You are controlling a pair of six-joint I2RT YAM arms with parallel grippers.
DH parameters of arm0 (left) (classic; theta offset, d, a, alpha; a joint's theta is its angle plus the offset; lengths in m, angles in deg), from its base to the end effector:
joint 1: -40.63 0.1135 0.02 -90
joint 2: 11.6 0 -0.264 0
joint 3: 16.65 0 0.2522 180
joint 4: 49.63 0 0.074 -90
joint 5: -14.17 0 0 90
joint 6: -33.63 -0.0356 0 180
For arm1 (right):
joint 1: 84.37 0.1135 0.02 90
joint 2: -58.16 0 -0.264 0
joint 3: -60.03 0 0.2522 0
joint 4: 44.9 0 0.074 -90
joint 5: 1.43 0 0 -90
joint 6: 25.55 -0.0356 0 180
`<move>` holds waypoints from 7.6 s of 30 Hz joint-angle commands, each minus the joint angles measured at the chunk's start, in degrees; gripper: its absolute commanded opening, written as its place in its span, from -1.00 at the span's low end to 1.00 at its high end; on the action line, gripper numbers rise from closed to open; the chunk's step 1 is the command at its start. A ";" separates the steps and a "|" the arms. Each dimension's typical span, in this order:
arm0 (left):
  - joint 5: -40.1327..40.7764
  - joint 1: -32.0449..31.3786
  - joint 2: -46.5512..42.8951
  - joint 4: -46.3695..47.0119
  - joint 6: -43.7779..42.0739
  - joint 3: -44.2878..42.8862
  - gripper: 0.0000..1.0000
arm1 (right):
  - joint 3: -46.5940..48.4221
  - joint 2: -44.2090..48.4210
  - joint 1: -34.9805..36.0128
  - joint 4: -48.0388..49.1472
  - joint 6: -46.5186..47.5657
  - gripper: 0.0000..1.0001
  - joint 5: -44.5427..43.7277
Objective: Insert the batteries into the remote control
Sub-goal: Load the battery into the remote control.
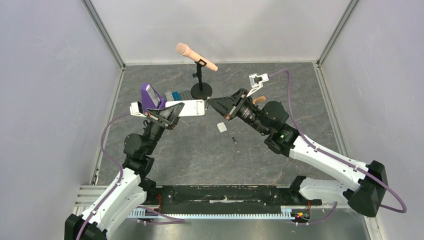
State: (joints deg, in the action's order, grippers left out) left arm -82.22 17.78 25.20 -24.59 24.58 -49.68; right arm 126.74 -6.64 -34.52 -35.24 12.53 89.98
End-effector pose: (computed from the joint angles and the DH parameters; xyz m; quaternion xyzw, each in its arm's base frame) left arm 0.1479 -0.0666 0.2947 -0.2334 0.5150 -0.6680 0.4838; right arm 0.1715 0.2047 0.3828 0.0019 0.6323 0.6060 0.4827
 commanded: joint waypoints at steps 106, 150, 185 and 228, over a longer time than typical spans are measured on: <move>4.28 0.26 -0.55 18.23 8.09 7.58 -0.96 | 28.27 -16.66 18.62 -32.91 13.99 -0.64 -38.97; 0.07 0.29 -1.22 19.99 2.29 6.87 -0.96 | 5.59 -3.75 8.90 -11.23 -26.26 0.96 -4.91; -3.61 0.28 0.12 24.80 -0.47 8.40 -0.96 | 3.71 -7.59 8.08 -6.04 -43.17 0.44 -12.13; -0.64 0.29 -6.15 4.47 17.65 -4.40 -0.96 | 12.50 -10.57 8.12 -16.03 -24.99 -0.59 -13.77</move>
State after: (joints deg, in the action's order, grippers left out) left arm -83.84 18.04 22.53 -19.69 39.14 -47.71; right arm 135.72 -16.41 -26.83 -43.66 -20.32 77.85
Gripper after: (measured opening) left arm 0.282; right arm 0.278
